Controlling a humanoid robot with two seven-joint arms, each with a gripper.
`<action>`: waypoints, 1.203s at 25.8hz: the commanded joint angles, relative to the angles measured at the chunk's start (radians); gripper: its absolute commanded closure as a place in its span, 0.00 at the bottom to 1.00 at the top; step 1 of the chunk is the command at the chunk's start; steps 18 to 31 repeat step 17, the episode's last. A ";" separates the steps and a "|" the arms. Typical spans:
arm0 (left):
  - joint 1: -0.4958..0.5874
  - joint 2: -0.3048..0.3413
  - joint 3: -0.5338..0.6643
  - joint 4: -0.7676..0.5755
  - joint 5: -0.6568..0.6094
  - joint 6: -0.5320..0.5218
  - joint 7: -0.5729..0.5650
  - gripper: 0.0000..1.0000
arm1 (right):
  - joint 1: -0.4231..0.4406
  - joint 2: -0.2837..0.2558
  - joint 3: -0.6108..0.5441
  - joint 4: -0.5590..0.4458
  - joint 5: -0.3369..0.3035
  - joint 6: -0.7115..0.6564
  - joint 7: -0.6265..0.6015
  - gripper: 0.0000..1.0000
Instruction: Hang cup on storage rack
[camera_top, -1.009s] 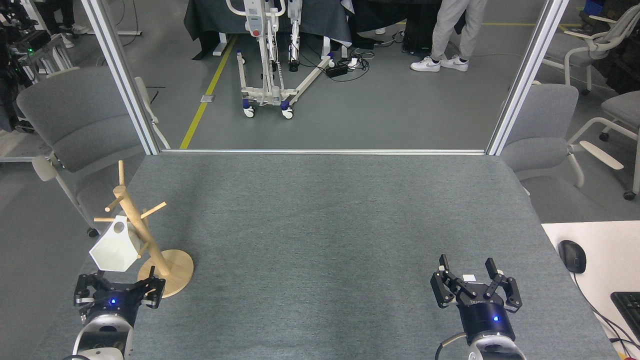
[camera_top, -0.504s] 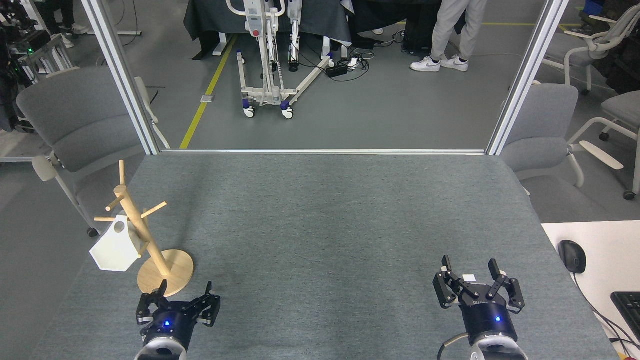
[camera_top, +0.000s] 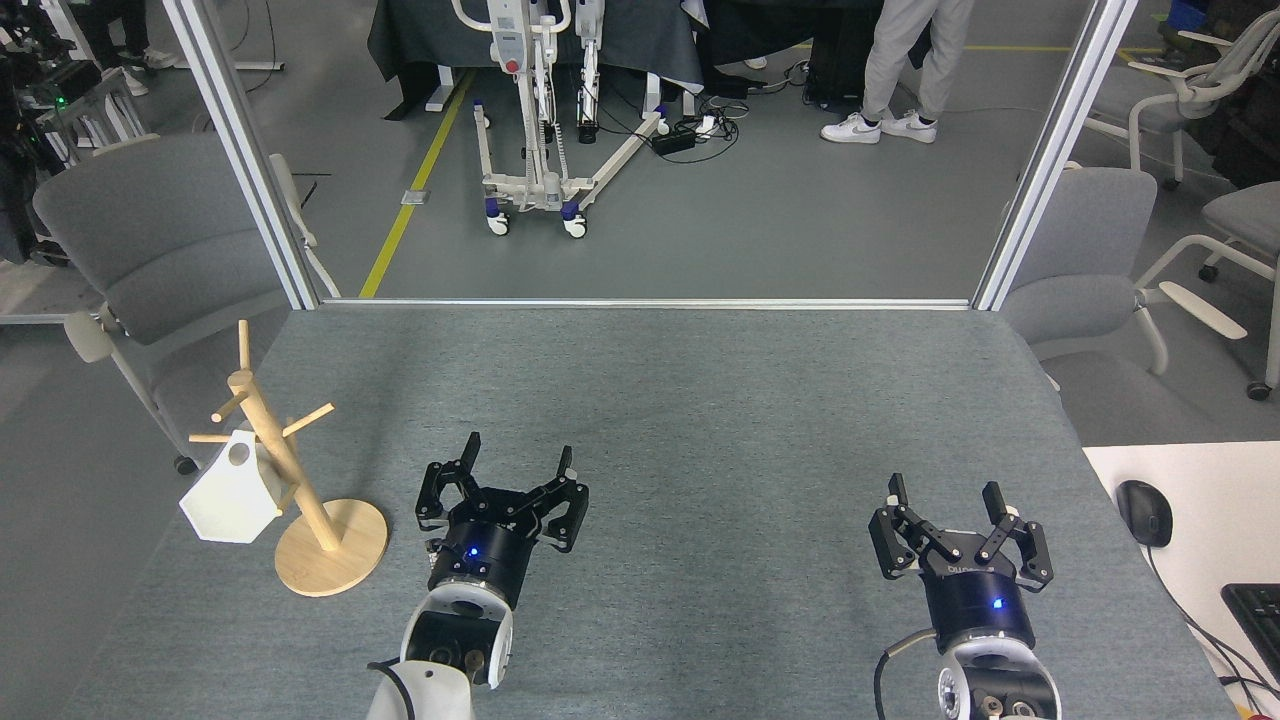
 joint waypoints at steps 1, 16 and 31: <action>0.057 0.001 -0.005 -0.058 0.003 0.017 -0.001 0.01 | -0.013 0.009 -0.001 0.000 -0.001 0.001 -0.004 0.00; 0.115 0.004 0.032 -0.143 0.036 0.017 -0.002 0.01 | -0.002 0.006 0.007 -0.007 -0.003 -0.002 -0.005 0.00; 0.115 0.004 0.032 -0.143 0.036 0.017 -0.002 0.01 | -0.002 -0.002 0.007 -0.006 -0.005 -0.005 -0.007 0.00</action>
